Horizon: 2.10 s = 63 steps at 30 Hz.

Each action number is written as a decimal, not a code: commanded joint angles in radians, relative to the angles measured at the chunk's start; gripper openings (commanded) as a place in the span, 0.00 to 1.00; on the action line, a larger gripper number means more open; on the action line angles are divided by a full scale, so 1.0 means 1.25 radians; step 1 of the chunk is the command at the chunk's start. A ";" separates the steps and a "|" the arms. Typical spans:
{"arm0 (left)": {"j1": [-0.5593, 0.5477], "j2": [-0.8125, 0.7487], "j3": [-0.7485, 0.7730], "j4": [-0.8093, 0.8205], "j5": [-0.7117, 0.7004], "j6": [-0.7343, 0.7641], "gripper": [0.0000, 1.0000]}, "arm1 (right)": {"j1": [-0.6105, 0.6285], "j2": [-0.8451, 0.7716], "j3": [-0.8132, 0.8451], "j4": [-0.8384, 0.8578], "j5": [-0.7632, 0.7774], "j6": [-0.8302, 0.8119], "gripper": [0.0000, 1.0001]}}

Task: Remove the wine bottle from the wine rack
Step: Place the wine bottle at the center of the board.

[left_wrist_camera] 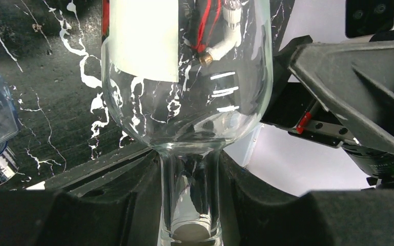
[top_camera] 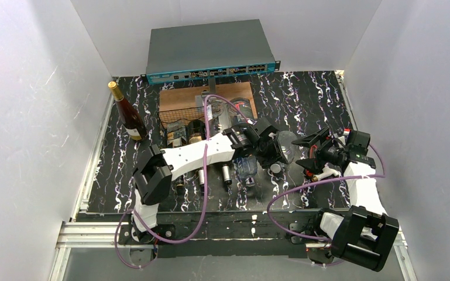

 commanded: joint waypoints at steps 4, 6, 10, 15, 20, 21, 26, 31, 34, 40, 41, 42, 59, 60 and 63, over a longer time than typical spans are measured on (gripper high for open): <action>-0.004 -0.036 0.058 0.126 0.016 -0.019 0.00 | -0.005 0.011 -0.033 0.053 -0.078 0.074 0.98; -0.004 -0.034 0.060 0.125 0.016 -0.024 0.00 | -0.005 0.002 -0.048 0.058 -0.073 0.079 0.98; -0.004 -0.017 0.072 0.120 0.023 -0.040 0.00 | -0.004 -0.021 -0.076 0.053 -0.065 0.078 0.98; -0.004 0.003 0.091 0.114 0.034 -0.052 0.04 | -0.004 -0.041 -0.092 0.050 -0.062 0.079 0.98; -0.004 0.013 0.102 0.107 0.041 -0.057 0.13 | -0.004 -0.038 -0.095 0.062 -0.049 0.080 0.98; -0.004 0.014 0.103 0.106 0.041 -0.057 0.15 | -0.004 -0.037 -0.096 0.062 -0.046 0.080 0.98; -0.003 0.017 0.107 0.103 0.042 -0.058 0.25 | -0.004 -0.035 -0.099 0.062 -0.039 0.076 0.98; -0.004 0.024 0.108 0.106 0.049 -0.062 0.32 | -0.004 -0.034 -0.101 0.060 -0.034 0.071 0.98; -0.004 0.026 0.108 0.108 0.052 -0.065 0.33 | -0.004 -0.032 -0.102 0.060 -0.032 0.068 0.98; -0.004 0.023 0.107 0.108 0.051 -0.066 0.40 | -0.004 -0.029 -0.101 0.063 -0.035 0.068 0.98; -0.004 0.023 0.107 0.108 0.051 -0.066 0.41 | -0.004 -0.029 -0.101 0.065 -0.036 0.072 0.98; -0.005 0.022 0.106 0.109 0.051 -0.066 0.43 | -0.004 -0.029 -0.102 0.071 -0.038 0.074 0.98; 0.002 0.022 0.106 0.123 0.054 -0.058 0.55 | -0.007 0.009 -0.066 0.120 -0.077 0.106 0.98; 0.003 0.022 0.105 0.125 0.055 -0.055 0.57 | -0.007 0.013 -0.060 0.121 -0.080 0.107 0.98; 0.008 0.021 0.105 0.130 0.059 -0.049 0.60 | -0.008 0.024 -0.041 0.128 -0.082 0.106 0.98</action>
